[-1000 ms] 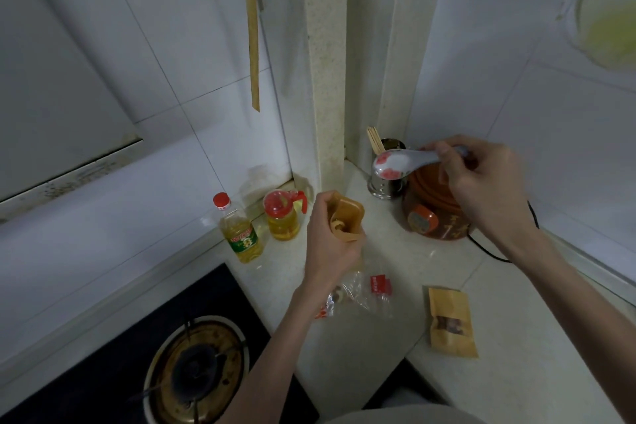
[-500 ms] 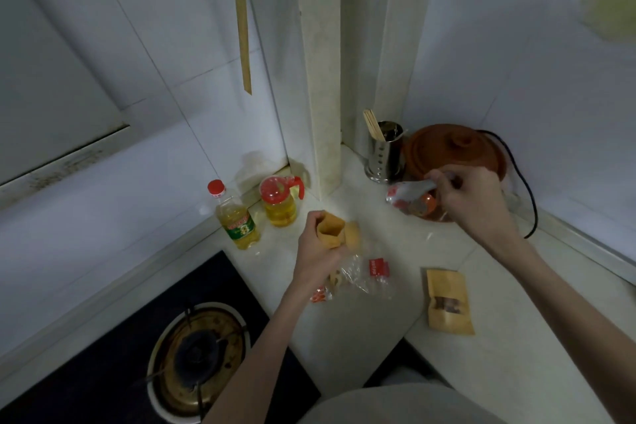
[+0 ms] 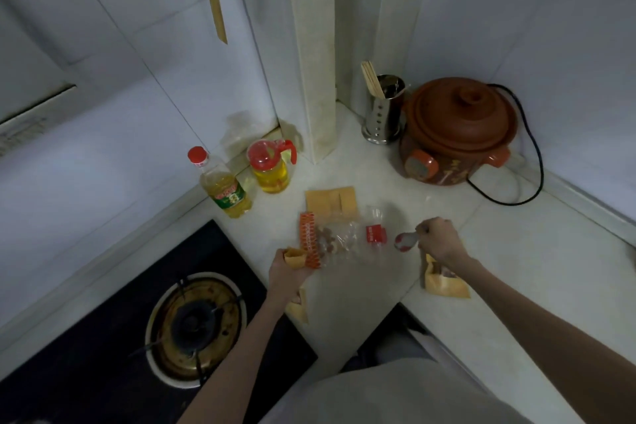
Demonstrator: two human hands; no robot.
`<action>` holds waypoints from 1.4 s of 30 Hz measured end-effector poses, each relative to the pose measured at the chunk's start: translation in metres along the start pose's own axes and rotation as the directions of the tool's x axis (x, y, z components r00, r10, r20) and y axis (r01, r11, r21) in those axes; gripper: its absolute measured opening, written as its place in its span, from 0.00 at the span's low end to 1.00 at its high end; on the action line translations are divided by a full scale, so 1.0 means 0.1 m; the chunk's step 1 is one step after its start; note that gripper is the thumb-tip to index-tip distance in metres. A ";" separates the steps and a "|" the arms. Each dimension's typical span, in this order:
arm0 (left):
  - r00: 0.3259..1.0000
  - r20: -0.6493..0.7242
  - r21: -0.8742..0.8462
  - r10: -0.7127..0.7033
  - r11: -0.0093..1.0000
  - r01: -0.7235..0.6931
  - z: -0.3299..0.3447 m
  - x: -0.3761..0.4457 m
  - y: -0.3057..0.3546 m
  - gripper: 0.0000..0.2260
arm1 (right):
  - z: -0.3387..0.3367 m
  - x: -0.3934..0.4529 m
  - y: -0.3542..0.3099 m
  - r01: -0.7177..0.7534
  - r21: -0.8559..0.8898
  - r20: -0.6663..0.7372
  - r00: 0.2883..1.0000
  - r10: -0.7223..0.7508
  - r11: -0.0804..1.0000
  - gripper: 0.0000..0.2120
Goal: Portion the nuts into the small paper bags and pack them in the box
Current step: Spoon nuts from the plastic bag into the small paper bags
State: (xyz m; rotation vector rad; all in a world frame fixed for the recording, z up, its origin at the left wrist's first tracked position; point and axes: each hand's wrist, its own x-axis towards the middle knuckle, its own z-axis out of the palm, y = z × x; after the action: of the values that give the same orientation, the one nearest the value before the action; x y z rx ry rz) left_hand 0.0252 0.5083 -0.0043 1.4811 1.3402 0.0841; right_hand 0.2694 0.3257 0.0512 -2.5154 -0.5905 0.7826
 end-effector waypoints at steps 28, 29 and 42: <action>0.942 0.228 -0.149 -0.245 0.948 0.282 0.11 0.48 0.27 0.08 | 0.58 0.34 -0.29 0.153 0.097 0.162 0.972 -0.168 0.983 0.16; 0.956 0.213 -0.160 -0.204 0.958 0.240 0.12 0.48 0.28 0.12 | 0.58 0.33 -0.30 0.165 0.132 0.127 0.975 -0.181 0.978 0.15; 0.968 0.229 -0.160 -0.101 0.977 0.140 0.22 0.45 0.11 0.18 | 0.83 0.26 -0.43 0.269 0.068 -0.061 0.962 -0.265 0.961 0.14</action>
State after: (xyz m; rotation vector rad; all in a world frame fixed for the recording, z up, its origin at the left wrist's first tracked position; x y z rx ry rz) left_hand 0.0635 0.5298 -0.0308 1.2209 1.2075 -0.0396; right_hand 0.2268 0.3969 0.0009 -2.3147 -0.8450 0.6254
